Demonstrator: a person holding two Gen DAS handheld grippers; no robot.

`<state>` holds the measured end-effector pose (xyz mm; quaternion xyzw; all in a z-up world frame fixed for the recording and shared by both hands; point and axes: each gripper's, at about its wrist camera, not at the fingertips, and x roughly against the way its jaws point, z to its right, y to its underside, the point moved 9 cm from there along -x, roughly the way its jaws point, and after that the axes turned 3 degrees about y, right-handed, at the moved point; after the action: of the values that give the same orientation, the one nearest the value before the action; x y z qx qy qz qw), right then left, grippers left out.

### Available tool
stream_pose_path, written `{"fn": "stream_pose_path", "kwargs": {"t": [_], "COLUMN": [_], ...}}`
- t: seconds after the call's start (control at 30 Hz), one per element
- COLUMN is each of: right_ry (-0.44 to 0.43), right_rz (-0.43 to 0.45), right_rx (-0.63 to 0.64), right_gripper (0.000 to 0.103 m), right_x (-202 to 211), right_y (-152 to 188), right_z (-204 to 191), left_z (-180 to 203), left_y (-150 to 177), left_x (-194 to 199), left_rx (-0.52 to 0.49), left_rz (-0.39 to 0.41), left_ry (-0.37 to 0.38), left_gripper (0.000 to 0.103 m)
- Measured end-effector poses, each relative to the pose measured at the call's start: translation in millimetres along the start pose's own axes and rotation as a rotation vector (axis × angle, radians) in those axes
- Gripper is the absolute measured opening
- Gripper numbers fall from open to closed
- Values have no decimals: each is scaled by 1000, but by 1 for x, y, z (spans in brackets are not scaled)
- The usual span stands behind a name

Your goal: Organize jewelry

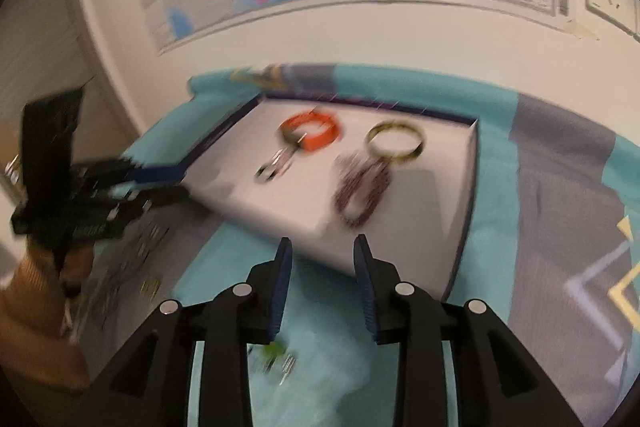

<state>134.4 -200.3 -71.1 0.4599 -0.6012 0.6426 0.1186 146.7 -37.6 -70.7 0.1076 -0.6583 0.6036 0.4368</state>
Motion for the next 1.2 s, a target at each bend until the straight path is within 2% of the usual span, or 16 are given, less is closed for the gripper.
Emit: {"fn": "stream_pose_path", "kwargs": {"t": [0.07,0.2,0.27,0.37,0.67,0.8,0.97,1.2], "right_ry": [3,-10,-20,-17,36,40,33,23], "right_rz": [-21,-26,-28,-33,-63,-66,-71,-50], "right_rx": [14,10,8,20,69,40,25,-19], "right_gripper": [30,31,38,40,39,30,14,13], "right_x": [3,9,13,14,-3,-11,-15,-12], "right_y": [16,32,39,45,50,50,47,44], "right_z": [-6,-15,-19,-24,-32,-26,-24,-17], "left_z": [6,25,35,49,66,65,64,63], "left_y": [15,37,44,55,76,78,79,82], "left_x": [6,18,24,29,24,21,16,7], "left_rx": [18,-25,-47,-75,-132,-133,-117,-119], "left_rz": [-16,-31,-30,-34,-69,-71,-80,-113], "left_ry": [38,65,87,112,87,65,66,54], "left_gripper": [39,39,40,41,42,42,42,33]}}
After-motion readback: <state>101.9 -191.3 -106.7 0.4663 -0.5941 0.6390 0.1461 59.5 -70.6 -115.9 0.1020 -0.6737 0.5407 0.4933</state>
